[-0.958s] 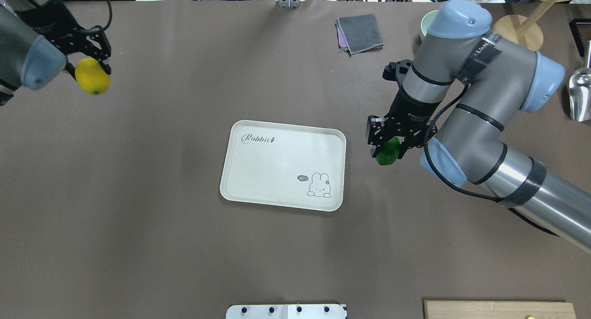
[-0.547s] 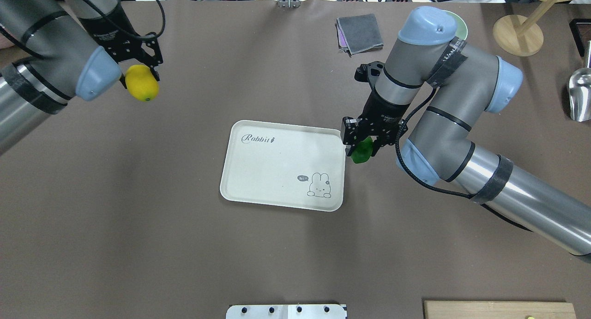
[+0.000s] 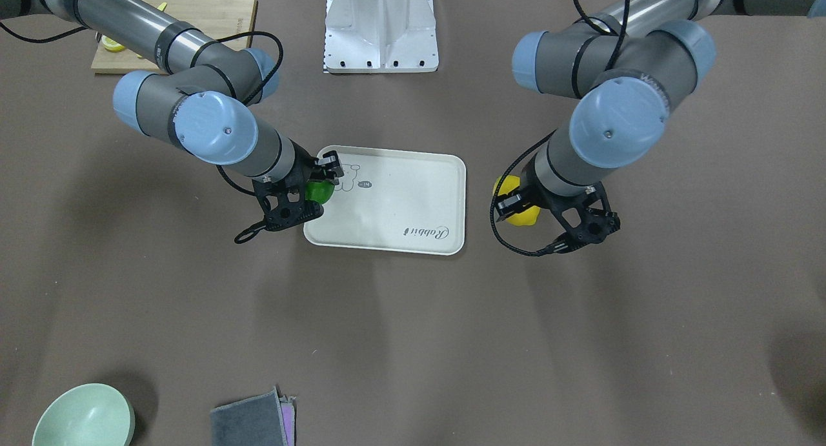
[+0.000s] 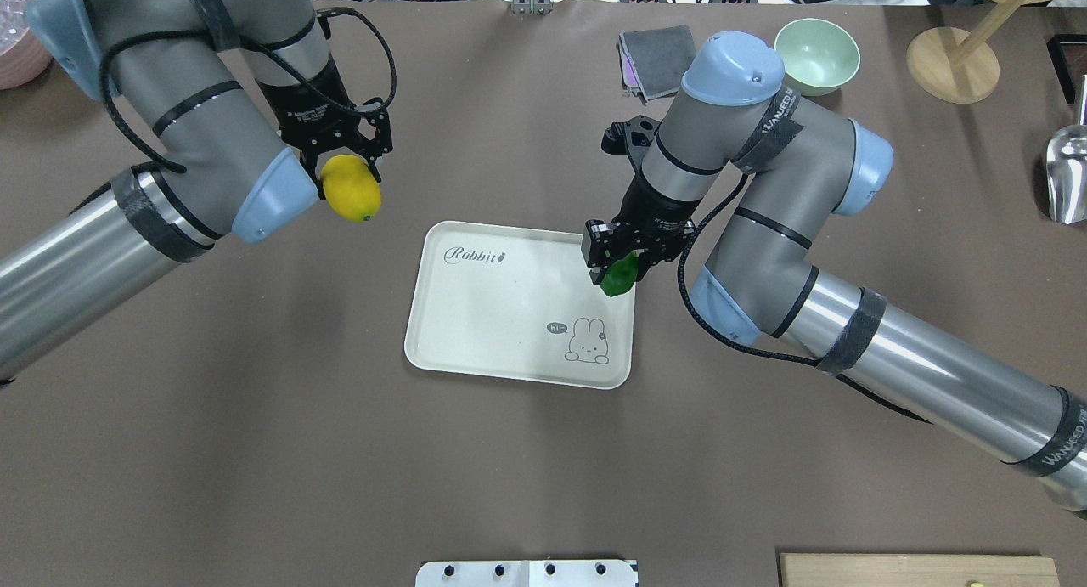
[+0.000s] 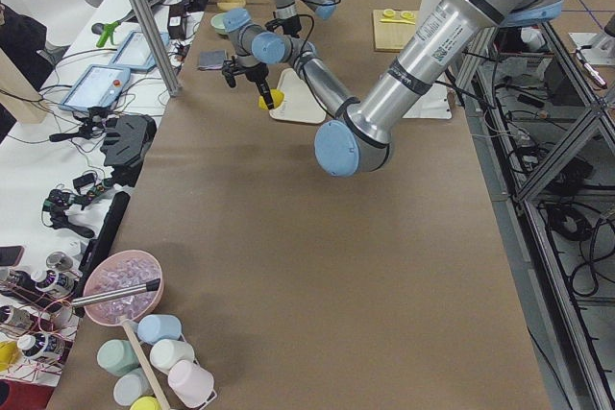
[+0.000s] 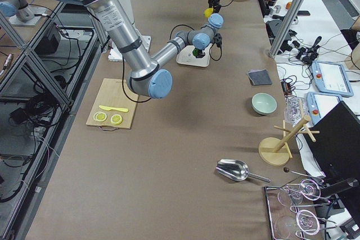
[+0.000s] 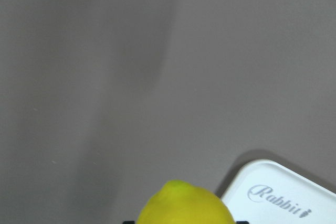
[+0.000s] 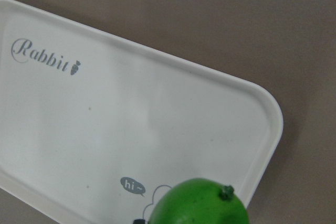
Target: Place all lemons on tray
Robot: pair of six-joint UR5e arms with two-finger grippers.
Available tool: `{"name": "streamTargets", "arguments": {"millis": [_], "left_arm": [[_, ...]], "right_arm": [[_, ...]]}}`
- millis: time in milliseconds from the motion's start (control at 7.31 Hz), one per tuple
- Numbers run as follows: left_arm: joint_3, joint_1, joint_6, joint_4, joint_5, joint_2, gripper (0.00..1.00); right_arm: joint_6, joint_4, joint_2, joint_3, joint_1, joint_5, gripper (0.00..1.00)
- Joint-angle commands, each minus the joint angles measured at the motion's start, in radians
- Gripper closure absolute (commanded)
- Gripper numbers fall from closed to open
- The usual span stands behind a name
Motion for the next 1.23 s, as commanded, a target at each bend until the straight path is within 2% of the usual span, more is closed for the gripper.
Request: {"name": "streamTargets", "arguments": {"millis": [0,274,547,684,821,958,1095], "left_arm": [[0.001,0.08,-0.123,-0.026,0.053,-0.025,1.0],[0.004,0.141,-0.211,-0.081,0.113,-0.029,1.0],[0.007,0.157,-0.252,-0.089,0.124,-0.036,1.0],[0.007,0.198,-0.3,-0.11,0.161,-0.035,1.0],[0.01,0.241,-0.343,-0.136,0.208,-0.032,1.0],[0.01,0.264,-0.366,-0.139,0.216,-0.03,1.0],[0.015,0.287,-0.386,-0.147,0.248,-0.03,1.0]], "right_arm": [[-0.001,0.015,0.012,-0.02,-0.018,-0.02,0.65],[-0.001,0.099,0.027,-0.081,-0.039,-0.046,0.64],[-0.001,0.113,0.032,-0.084,-0.068,-0.077,0.64],[-0.001,0.121,0.033,-0.095,-0.075,-0.083,0.63],[-0.001,0.121,0.035,-0.099,-0.075,-0.085,0.37],[-0.001,0.125,0.04,-0.104,-0.075,-0.09,0.0],[-0.003,0.127,0.04,-0.104,-0.073,-0.09,0.0]]}}
